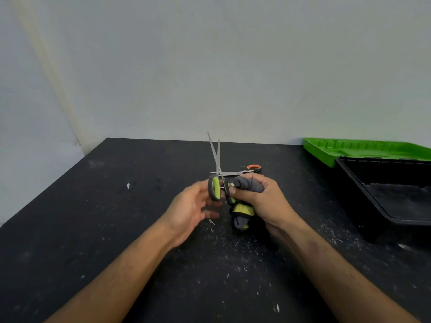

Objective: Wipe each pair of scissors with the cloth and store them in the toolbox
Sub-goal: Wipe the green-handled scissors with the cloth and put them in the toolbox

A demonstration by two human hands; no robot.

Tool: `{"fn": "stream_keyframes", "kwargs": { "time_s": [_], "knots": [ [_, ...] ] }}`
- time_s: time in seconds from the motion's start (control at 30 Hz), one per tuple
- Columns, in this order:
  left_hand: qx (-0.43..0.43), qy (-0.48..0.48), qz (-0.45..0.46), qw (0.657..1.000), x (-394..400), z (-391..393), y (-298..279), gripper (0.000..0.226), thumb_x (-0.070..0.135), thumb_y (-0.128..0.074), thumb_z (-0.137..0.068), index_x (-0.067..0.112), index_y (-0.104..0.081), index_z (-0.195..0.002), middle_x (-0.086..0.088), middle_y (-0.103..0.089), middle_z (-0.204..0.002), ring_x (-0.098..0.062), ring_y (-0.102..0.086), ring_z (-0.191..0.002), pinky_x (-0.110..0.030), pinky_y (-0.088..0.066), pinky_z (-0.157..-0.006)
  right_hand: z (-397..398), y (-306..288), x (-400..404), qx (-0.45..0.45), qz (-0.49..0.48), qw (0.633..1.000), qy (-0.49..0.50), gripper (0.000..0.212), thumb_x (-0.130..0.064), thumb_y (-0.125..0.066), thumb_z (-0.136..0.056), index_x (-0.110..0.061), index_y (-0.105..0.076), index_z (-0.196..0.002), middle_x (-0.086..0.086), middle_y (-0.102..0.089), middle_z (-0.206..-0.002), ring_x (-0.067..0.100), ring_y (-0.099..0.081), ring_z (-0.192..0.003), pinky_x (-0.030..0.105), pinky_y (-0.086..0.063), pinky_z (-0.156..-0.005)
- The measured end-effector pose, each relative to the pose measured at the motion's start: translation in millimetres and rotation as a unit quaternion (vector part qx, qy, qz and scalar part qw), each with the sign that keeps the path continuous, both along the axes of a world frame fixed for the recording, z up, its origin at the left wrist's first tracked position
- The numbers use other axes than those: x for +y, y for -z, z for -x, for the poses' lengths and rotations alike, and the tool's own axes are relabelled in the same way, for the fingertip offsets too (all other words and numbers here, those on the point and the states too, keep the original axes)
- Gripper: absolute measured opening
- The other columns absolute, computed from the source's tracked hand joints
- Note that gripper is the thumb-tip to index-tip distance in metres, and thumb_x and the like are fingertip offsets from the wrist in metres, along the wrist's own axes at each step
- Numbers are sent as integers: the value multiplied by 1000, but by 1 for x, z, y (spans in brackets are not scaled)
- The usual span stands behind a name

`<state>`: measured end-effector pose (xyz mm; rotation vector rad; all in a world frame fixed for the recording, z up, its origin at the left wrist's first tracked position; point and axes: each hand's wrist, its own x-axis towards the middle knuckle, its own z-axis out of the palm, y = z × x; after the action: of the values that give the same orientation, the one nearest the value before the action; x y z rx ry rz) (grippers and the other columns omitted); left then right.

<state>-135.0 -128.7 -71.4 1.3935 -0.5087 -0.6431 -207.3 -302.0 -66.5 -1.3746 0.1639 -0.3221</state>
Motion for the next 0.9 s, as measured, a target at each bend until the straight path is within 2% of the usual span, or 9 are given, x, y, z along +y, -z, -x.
{"fn": "stream_keyframes", "kwargs": {
  "time_s": [0.07, 0.17, 0.27, 0.33, 0.43, 0.53, 0.7, 0.8, 0.9],
  "knots": [
    [-28, -6, -16, 999, -6, 6, 2, 48, 45, -48, -97, 14, -70, -126, -20, -69, -121, -27, -57, -100, -44, -48, -88, 0, 3, 4, 9, -17, 1000, -3, 14, 8, -77, -84, -3, -69, -89, 8, -71, -74, 16, -66, -61, 26, -56, -55],
    [-3, -18, 24, 1000, -11, 12, 3, 48, 44, -62, -94, 5, -71, -119, -15, -70, -108, -27, -62, -100, -44, -50, -89, -2, 6, 8, 6, -29, 1000, -5, 18, 5, -78, -84, 6, -70, -101, 17, -74, -86, 23, -70, -74, 32, -60, -65],
    [5, -44, 58, 997, -11, 12, 3, 36, 30, -56, -100, 7, -71, -123, -23, -72, -117, -26, -67, -104, -39, -55, -90, -2, 6, 10, 0, -17, 1000, 1, 24, 3, -77, -86, 2, -74, -110, 21, -78, -100, 25, -74, -87, 35, -63, -78],
    [2, -54, 71, 996, -13, 12, 4, 31, 24, -51, -104, 8, -72, -122, -18, -74, -118, -22, -70, -103, -35, -59, -87, 0, 4, 12, 3, -7, 1000, 1, 25, 1, -76, -88, 0, -75, -113, 22, -78, -105, 24, -75, -91, 35, -63, -83],
    [-43, -92, 55, 993, -13, 8, 3, 25, 18, -51, -105, 11, -72, -116, -8, -79, -106, -20, -74, -101, -35, -61, -88, 3, 1, 13, 8, -19, 1000, -11, 22, -4, -77, -89, -3, -75, -111, 16, -80, -100, 23, -77, -85, 31, -63, -71],
    [-104, -127, 11, 986, -4, -3, 2, 19, 16, -52, -106, 16, -70, -112, -1, -80, -100, -18, -77, -100, -42, -61, -92, 5, -4, 6, 5, 6, 999, 37, 9, -6, -79, -88, -5, -74, -96, 3, -73, -77, 12, -67, -64, 24, -56, -54],
    [-164, -146, -50, 974, 8, -10, 2, 22, 18, -59, -102, 12, -69, -120, -10, -76, -103, -26, -77, -95, -45, -65, -82, 9, -20, -8, 2, 49, 998, 30, 28, -23, -86, -80, -5, -75, -99, 22, -74, -105, 13, -66, -76, 24, -55, -64],
    [-235, -165, -106, 952, 10, -14, 6, 17, 25, -65, -99, 19, -72, -114, -4, -77, -95, -22, -77, -87, -41, -66, -76, 12, -24, -2, 6, 89, 996, -18, 13, -13, -86, -81, -10, -75, -87, 1, -75, -78, 9, -66, -68, 21, -53, -60],
    [-284, -172, -140, 933, 9, -12, 8, 9, 29, -68, -97, 25, -72, -105, 2, -78, -87, -14, -76, -80, -34, -64, -71, 6, -15, 3, 26, 108, 994, 1, 18, -2, -86, -79, -7, -76, -93, 3, -75, -76, 12, -69, -68, 24, -55, -62]
  ]
}}
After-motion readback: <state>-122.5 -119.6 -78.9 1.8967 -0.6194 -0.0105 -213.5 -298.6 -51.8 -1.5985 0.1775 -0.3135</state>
